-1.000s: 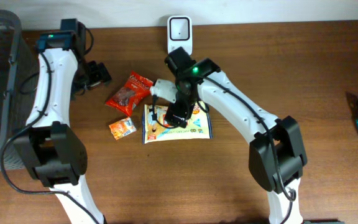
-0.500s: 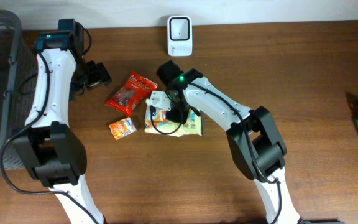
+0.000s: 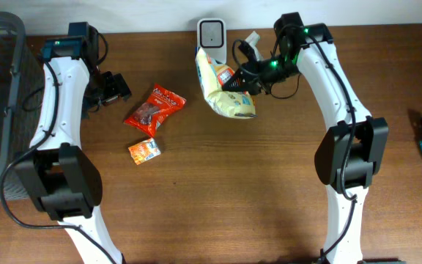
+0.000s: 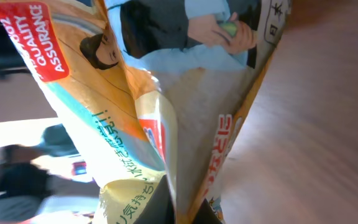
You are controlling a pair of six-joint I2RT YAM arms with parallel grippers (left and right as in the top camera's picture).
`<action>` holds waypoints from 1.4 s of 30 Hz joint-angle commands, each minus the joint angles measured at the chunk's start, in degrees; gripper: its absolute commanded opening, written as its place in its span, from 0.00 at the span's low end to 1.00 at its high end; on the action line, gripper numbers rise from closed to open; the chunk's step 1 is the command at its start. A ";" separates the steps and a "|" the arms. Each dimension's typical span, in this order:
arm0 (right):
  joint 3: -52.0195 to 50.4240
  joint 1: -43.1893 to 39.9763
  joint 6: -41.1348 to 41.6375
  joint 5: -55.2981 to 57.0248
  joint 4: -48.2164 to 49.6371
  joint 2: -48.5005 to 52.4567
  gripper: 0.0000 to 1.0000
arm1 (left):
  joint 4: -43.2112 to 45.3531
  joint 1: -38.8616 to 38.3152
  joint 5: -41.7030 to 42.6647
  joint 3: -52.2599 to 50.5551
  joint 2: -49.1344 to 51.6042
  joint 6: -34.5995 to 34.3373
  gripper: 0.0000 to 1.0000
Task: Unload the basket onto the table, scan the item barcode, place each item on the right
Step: 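Lift the yellow bag with the right gripper up to the scanner, then carry the yellow bag to the right table edge and release it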
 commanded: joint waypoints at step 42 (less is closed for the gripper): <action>-0.81 11.63 54.36 68.81 31.95 5.16 0.68 | -0.02 0.11 0.26 0.46 0.74 -0.70 0.99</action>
